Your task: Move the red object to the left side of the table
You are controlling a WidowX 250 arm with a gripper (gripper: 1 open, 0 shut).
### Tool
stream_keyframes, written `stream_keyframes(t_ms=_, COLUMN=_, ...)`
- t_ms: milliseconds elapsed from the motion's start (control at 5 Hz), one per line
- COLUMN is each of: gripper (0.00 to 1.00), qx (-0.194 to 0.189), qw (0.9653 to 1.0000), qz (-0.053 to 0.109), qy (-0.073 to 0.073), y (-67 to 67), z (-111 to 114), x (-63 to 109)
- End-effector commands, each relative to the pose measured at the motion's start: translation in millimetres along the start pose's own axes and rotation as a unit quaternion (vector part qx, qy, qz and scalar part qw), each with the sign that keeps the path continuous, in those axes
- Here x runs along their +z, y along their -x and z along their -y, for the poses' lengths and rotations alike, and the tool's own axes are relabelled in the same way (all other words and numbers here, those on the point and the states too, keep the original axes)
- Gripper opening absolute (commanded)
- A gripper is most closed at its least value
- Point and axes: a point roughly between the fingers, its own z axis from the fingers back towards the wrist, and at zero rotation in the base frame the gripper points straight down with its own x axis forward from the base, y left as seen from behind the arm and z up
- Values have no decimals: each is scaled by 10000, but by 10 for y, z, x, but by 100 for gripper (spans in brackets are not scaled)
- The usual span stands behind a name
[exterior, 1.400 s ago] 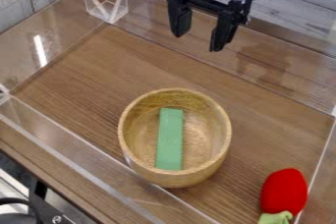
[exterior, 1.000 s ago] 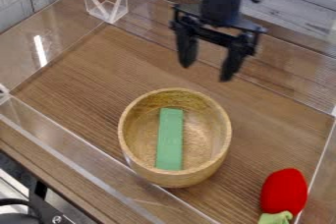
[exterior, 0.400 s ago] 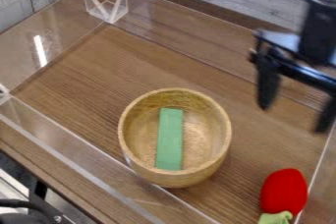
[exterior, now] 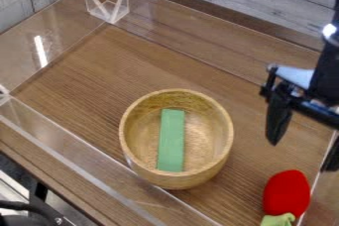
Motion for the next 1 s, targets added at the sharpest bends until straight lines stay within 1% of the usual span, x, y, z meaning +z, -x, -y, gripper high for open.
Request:
stream_keyframes(t_ms=0, gripper=100, qx=-12, qw=9996, qz=256, qy=93, y=61, z=25, x=25)
stream_keyframes(t_ms=200, gripper=100, qx=-37, qw=9994, qz=326, qy=60, y=144, z=27, x=-102)
stream_keyframes(t_ms=400, gripper=100, qx=-70, qw=9987, qz=496, qy=21, y=178, z=30, x=-201)
stream_keyframes(t_ms=800, gripper=100, qx=-3, qw=9965, qz=838, qy=36, y=58, z=-56, x=-306)
